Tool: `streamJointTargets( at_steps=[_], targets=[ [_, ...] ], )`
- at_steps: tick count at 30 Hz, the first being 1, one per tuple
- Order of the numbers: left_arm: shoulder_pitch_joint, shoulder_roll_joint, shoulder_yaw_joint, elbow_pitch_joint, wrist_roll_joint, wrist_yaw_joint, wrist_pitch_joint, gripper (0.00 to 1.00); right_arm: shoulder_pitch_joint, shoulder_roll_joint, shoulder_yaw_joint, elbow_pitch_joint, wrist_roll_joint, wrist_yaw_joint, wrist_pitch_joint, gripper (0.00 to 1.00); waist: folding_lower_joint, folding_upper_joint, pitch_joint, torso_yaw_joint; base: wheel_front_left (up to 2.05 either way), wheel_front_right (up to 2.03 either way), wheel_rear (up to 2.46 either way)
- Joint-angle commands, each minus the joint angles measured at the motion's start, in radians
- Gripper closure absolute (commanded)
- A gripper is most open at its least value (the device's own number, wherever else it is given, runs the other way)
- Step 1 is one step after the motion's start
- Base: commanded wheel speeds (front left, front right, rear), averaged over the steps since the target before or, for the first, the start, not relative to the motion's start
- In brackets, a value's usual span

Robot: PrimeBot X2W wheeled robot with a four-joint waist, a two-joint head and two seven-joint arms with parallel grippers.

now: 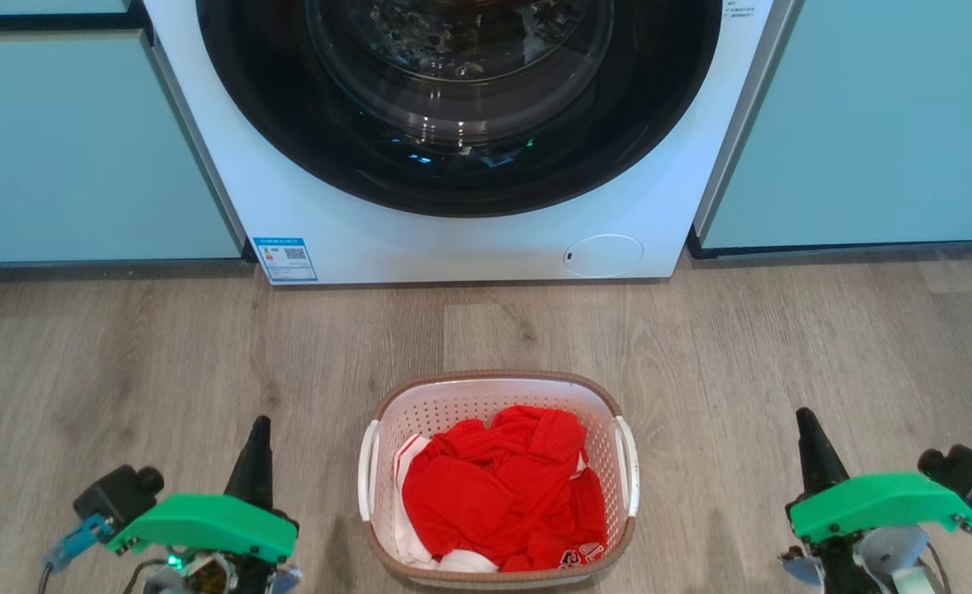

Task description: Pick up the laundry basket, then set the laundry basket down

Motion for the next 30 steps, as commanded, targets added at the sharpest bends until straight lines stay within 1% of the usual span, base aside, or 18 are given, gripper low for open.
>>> streamJointTargets(
  at_steps=[1,30],
  targets=[
    [-0.06,0.016,0.033,-0.027,-0.028,-0.009,0.007,1.0,-0.051,-0.019,-0.001,-0.027,0.029,0.003,0.006,1.0,-0.0001,0.0,0.0,-0.001,0.0,0.0,0.0],
    [-0.096,0.017,0.115,-0.014,-0.346,-0.051,0.09,1.0,-0.085,-0.022,-0.046,-0.007,0.336,0.005,0.088,1.0,-0.0001,0.0,-0.004,-0.022,0.0,0.0,0.0]
  ],
)
